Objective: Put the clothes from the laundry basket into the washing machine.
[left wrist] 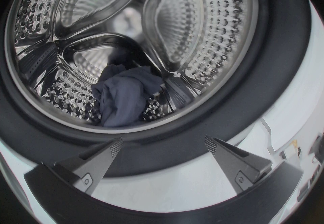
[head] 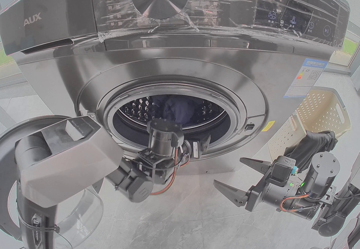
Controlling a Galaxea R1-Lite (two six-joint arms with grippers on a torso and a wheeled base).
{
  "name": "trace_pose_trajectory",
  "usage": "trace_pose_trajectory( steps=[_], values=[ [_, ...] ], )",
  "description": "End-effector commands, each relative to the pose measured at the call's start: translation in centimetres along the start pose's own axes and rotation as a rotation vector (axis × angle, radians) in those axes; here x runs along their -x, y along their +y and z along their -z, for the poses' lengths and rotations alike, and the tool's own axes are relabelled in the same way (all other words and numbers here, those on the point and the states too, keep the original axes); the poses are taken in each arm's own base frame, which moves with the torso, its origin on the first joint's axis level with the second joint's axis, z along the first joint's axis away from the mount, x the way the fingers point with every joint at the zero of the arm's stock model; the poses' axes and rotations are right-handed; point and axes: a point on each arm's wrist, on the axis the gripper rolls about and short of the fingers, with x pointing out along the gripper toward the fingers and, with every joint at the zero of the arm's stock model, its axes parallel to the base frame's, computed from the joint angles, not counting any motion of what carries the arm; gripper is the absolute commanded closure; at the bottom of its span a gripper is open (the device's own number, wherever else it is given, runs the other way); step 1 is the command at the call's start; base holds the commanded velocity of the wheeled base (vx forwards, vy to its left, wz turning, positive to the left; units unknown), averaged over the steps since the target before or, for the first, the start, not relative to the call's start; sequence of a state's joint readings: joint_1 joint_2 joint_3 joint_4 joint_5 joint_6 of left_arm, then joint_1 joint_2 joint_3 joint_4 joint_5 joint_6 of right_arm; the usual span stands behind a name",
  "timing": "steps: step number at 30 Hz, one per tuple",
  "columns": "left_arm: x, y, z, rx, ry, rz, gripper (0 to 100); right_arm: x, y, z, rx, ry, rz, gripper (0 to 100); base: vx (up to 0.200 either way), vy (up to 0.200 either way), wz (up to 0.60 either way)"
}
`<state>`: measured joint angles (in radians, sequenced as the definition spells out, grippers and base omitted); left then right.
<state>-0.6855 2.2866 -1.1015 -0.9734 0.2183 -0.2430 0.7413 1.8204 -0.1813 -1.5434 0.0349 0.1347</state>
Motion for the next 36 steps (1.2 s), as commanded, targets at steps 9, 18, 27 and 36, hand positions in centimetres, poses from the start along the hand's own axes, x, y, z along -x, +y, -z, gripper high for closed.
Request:
trace_pose_trajectory(
  steps=[9,18,27,36],
  values=[
    [16.7,-1.8,-2.4,-0.072,-0.031,0.209,0,5.4,0.2,-0.3,-0.002,-0.001,0.004,0,0.0,0.0,0.0],
    [21.4,0.7,-1.5,-0.089,-0.134,0.214,0,8.1,-0.7,-2.5,0.001,-0.099,0.084,0,-0.044,0.0,0.0],
    [24.9,2.6,-1.7,-0.119,-0.202,0.19,0,12.1,-1.2,-2.2,-0.017,-0.016,0.263,0,-0.2,0.0,0.0],
    [28.2,4.3,-2.4,-0.094,-0.261,0.148,0,17.0,-1.2,-1.5,-0.024,-0.016,0.349,0,-0.2,0.0,0.0]
  ],
)
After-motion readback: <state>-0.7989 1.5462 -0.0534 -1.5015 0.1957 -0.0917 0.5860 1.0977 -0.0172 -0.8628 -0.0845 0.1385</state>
